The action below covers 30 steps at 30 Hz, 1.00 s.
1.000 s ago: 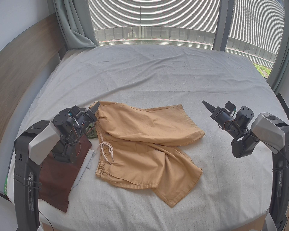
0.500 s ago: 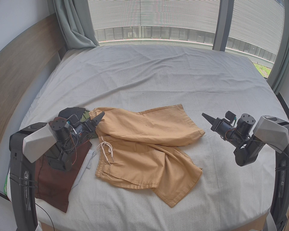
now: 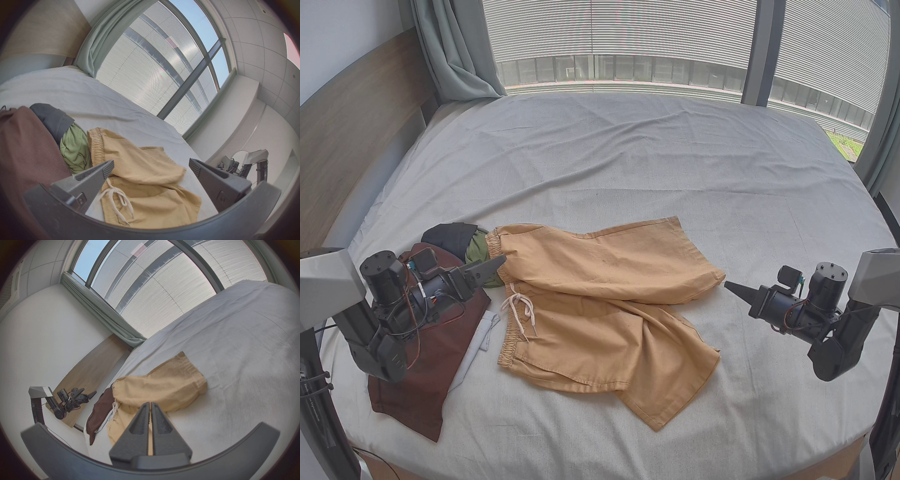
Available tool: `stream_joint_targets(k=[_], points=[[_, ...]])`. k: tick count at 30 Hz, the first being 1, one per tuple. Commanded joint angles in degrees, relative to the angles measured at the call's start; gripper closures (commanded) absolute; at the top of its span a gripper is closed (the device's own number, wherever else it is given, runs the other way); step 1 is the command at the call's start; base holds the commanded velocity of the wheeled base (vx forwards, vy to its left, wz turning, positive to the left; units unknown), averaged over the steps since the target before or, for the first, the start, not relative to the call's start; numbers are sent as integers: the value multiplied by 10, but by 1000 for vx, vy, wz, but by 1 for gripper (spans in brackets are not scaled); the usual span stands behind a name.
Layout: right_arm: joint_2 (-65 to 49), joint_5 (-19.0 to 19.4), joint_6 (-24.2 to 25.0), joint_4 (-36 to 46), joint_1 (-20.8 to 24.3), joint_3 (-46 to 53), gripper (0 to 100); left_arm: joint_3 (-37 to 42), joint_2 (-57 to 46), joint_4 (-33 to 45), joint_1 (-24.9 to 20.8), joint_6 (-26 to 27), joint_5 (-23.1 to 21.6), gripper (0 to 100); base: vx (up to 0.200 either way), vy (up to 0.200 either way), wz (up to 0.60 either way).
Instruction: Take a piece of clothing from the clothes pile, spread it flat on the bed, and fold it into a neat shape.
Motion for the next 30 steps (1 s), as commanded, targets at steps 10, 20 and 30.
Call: stream_joint_targets(k=[10,20,30], points=[[-79,-3,0,2,24,134,100,141,-96,1,7,64,-89,0,0,0,0],[-43,-5,0,2,42,173,100,158,-72,2,1,134,-116,0,0,0,0],[-29,-3,4,2,37,169,100,170,-39,2,-1,174,-111,0,0,0,0]])
